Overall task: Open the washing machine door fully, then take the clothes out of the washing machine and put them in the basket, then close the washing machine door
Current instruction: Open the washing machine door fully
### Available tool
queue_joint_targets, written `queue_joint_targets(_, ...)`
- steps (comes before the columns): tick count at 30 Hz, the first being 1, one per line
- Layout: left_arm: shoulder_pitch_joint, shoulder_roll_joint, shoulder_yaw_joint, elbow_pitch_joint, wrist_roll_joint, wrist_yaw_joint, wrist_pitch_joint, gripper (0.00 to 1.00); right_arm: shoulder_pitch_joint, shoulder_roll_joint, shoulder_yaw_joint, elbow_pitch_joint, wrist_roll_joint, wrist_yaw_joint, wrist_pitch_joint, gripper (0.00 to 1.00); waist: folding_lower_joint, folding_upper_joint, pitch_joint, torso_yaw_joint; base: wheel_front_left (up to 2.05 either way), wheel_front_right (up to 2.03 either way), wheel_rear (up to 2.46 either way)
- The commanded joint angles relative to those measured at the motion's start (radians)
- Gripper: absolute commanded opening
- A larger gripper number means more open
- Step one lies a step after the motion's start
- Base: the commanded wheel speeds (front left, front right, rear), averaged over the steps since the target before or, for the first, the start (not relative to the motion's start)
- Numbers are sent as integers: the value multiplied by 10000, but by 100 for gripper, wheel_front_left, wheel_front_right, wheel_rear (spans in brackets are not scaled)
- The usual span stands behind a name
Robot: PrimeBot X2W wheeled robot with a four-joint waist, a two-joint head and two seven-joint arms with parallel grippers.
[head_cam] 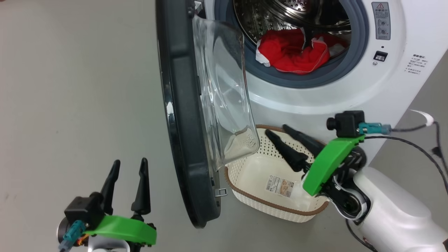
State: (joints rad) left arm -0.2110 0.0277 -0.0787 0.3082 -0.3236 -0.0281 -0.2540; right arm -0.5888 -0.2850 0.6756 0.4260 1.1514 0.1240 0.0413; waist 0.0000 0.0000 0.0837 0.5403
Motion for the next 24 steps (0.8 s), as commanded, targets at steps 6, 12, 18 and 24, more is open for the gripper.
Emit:
queue_joint_targets(6,116,225,418,-336,172,-87,-78,100,265,-95,-136,1114,-2367,67,-2294,100,0,0,-206,-44,0,0,0)
queue_joint_targets(12,294,225,474,-431,251,-90,-78,100,640,475,-1729,2286,-4900,67,-3013,100,0,0,-406,-100,0,0,0)
queue_joint_targets(18,393,225,471,-502,377,-143,-78,100,2042,1356,-4513,579,-7561,67,-3027,100,0,0,-463,-114,0,0,0)
queue_joint_targets(24,440,225,483,-487,388,-155,-78,100,3520,2053,-6167,-1131,-8952,67,-3029,100,0,0,-523,-103,0,0,0)
